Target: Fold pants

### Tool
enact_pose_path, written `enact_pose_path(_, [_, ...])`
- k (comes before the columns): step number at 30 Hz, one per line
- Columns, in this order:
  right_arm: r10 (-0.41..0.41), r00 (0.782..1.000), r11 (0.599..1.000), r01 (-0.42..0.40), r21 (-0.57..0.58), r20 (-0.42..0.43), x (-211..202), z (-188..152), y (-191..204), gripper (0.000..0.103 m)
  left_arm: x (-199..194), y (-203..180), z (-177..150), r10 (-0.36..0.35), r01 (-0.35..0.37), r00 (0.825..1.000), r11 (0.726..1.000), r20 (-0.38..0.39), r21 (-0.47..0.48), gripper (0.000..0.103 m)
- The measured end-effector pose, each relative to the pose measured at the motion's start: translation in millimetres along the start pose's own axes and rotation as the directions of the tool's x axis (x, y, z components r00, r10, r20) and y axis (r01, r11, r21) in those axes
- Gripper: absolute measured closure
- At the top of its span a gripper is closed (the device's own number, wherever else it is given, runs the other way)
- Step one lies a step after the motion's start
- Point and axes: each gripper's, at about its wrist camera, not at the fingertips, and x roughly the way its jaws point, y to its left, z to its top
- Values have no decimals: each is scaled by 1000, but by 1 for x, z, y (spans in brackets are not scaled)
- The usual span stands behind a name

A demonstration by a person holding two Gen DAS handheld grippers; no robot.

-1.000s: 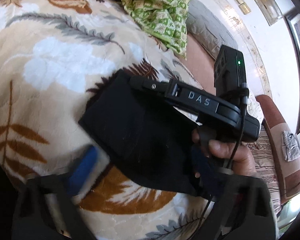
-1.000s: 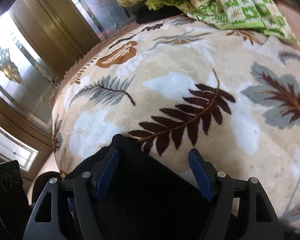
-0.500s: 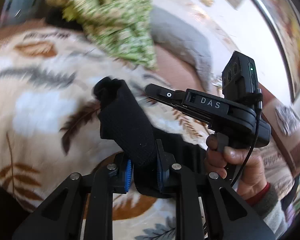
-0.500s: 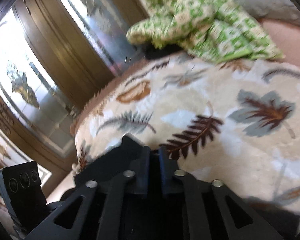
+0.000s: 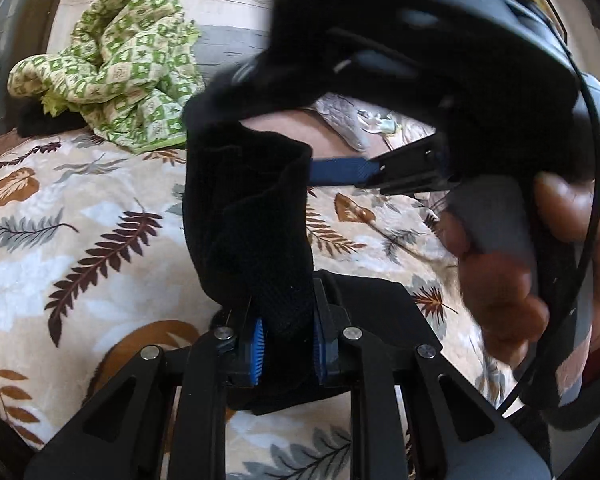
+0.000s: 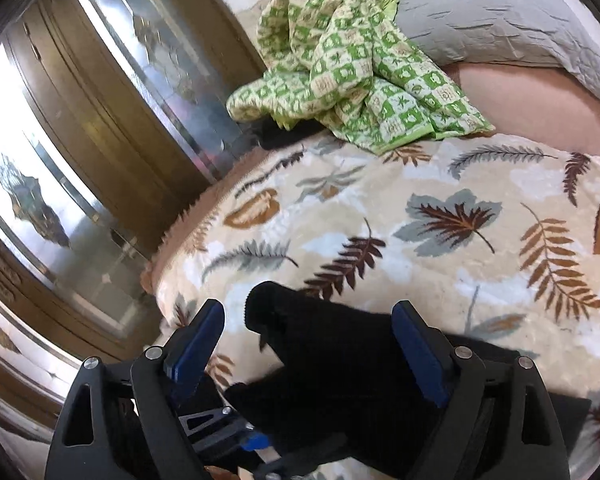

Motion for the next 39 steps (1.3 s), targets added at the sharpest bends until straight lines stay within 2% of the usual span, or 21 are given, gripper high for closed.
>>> enact_pose_path(1, [-24, 1000, 1000, 24, -2, -16, 3, -4, -1, 16, -1, -2, -1, 3, -3, 1000, 1000, 1, 6, 87])
enact_pose_path(2, [-58, 998, 998, 58, -10, -25, 6, -7, -3, 23, 0, -3, -1, 5, -5, 1000, 1000, 0, 10, 87])
enact_pose_path(3, [-87, 996, 996, 87, -25, -19, 7, -12, -6, 47, 0, -4, -1, 6, -6, 1000, 1000, -5, 13, 86])
enact_pose_path(4, [-88, 996, 996, 88, -28, -9, 5, -16, -8, 63, 1, -3, -1, 2, -2, 1000, 1000, -13, 10, 86])
enact_pose_path(5, [-94, 996, 995, 94, -14, 6, 2, -19, -13, 87, 2, -3, -1, -3, 3, 1000, 1000, -16, 6, 87])
enact_pose_path(11, [-84, 988, 996, 80, 33, 128, -43, -30, -34, 88, -3, -27, 10, -74, 74, 997, 996, 3, 44, 87])
enact_pose_path(15, [-107, 977, 991, 90, 97, 183, -72, -37, -59, 88, 10, -47, 14, -138, 139, 990, 989, -30, 47, 87])
enact_pose_path(19, [-149, 968, 976, 110, 188, 204, -91, -57, -96, 88, 28, -67, 7, -171, 176, 982, 982, -79, 65, 86])
enact_pose_path(21, [-180, 963, 965, 133, 226, 200, -94, -66, -113, 89, 40, -75, 3, -197, 206, 972, 977, -130, 57, 84])
enact_pose_path(24, [-251, 954, 933, 193, 304, 166, -92, -87, -149, 90, 49, -78, -5, -247, 257, 949, 966, -197, 26, 69])
enact_pose_path(25, [-276, 950, 920, 217, 327, 146, -89, -93, -160, 90, 48, -76, -7, -245, 256, 946, 966, -211, 27, 63])
enact_pose_path(27, [-298, 949, 891, 238, 385, 103, -80, -108, -187, 90, 43, -70, -8, -231, 244, 949, 969, -214, 39, 59])
enact_pose_path(30, [-286, 956, 863, 232, 448, 57, -62, -128, -219, 89, 37, -48, -5, -181, 194, 964, 980, -197, 47, 50])
enact_pose_path(32, [-278, 959, 840, 209, 501, 65, -59, -138, -231, 83, 36, -32, -3, -127, 139, 974, 989, -186, 53, 47])
enact_pose_path(33, [-263, 960, 831, 175, 527, 96, -63, -142, -233, 80, 39, -23, 0, -97, 108, 978, 993, -185, 49, 47])
enact_pose_path(34, [-269, 956, 824, 166, 542, 115, -70, -146, -233, 78, 42, -15, 1, -70, 79, 980, 996, -184, 43, 47])
enact_pose_path(36, [-322, 938, 812, 203, 547, 129, -88, -149, -227, 59, 51, -3, 0, -23, 30, 980, 999, -198, 32, 47])
enact_pose_path(39, [-374, 914, 819, 248, 518, 154, -113, -154, -209, 55, 64, 0, -4, -3, 11, 977, 999, -214, 39, 47])
